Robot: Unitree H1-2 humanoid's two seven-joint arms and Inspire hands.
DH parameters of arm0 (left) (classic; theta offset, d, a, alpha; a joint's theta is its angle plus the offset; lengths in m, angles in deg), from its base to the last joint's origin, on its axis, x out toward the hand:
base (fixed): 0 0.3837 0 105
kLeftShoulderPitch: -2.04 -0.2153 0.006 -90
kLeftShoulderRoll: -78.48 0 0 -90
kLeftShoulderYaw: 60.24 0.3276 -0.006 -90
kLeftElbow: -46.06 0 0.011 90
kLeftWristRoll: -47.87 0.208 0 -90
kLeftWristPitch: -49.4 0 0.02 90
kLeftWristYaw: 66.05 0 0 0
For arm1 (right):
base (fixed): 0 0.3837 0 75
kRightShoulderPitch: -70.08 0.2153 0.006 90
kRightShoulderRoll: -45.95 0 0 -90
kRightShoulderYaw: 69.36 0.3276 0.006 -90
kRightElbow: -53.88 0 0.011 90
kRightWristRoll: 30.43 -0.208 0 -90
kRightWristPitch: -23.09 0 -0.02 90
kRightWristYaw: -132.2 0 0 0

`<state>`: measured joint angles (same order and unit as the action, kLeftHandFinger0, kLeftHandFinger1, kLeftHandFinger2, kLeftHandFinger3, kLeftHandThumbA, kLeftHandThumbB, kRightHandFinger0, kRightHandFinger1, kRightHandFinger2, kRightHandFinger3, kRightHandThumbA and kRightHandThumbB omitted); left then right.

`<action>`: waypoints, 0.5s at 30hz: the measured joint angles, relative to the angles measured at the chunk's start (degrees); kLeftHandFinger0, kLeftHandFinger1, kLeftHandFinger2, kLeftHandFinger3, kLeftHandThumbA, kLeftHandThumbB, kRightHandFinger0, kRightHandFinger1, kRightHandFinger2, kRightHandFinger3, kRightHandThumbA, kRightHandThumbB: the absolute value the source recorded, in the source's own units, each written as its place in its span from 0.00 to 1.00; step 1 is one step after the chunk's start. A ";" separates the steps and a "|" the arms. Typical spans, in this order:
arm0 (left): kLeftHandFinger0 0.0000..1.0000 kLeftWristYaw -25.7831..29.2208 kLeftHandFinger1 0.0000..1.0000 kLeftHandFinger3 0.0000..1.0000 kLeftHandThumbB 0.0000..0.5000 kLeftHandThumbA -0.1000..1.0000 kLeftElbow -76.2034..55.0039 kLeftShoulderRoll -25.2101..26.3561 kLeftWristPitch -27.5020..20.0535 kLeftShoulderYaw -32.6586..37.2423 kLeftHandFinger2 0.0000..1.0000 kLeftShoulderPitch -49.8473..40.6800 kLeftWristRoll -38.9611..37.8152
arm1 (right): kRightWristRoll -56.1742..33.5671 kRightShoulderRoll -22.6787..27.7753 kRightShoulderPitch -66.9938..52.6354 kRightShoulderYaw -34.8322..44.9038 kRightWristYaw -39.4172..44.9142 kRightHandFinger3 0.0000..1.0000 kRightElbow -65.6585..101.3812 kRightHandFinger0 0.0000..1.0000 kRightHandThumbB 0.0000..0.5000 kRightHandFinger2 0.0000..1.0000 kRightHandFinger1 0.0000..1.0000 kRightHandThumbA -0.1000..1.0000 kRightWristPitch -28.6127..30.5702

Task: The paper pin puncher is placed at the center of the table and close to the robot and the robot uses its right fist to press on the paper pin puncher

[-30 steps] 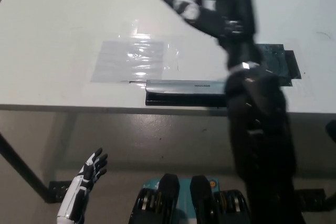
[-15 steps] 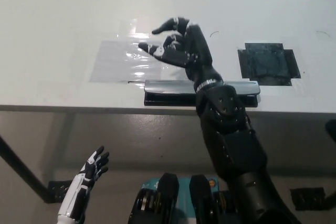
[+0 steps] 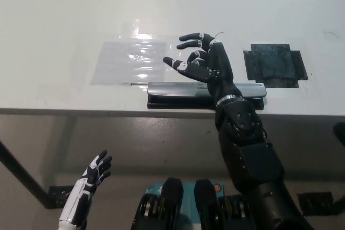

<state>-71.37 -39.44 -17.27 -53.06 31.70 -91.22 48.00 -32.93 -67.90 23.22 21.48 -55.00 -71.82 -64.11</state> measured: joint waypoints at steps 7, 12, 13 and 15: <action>1.00 -0.01 1.00 1.00 0.38 1.00 0.00 0.04 -0.19 0.02 1.00 0.02 0.01 | 0.00 0.56 0.09 0.46 -0.24 0.39 -1.99 0.00 0.35 0.40 0.12 1.00 1.25; 1.00 0.00 1.00 1.00 0.40 1.00 0.00 0.06 -0.34 0.02 1.00 0.03 0.01 | 0.02 0.90 0.16 0.46 -0.30 0.36 -4.22 0.00 0.37 0.38 0.10 1.00 1.77; 1.00 0.00 1.00 1.00 0.38 1.00 0.00 0.06 -0.34 0.02 1.00 0.03 0.01 | 0.02 0.93 0.23 0.47 -0.31 0.36 -5.54 0.00 0.38 0.38 0.11 1.00 2.21; 1.00 0.00 1.00 1.00 0.38 1.00 -0.02 0.06 -0.34 0.03 1.00 0.01 0.02 | 0.02 0.93 0.48 0.49 -0.36 0.36 -7.46 0.00 0.35 0.38 0.11 1.00 3.53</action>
<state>-71.38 -39.46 -17.21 -53.40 31.73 -91.21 48.02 -32.91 -66.97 23.70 21.97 -55.36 -79.28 -60.57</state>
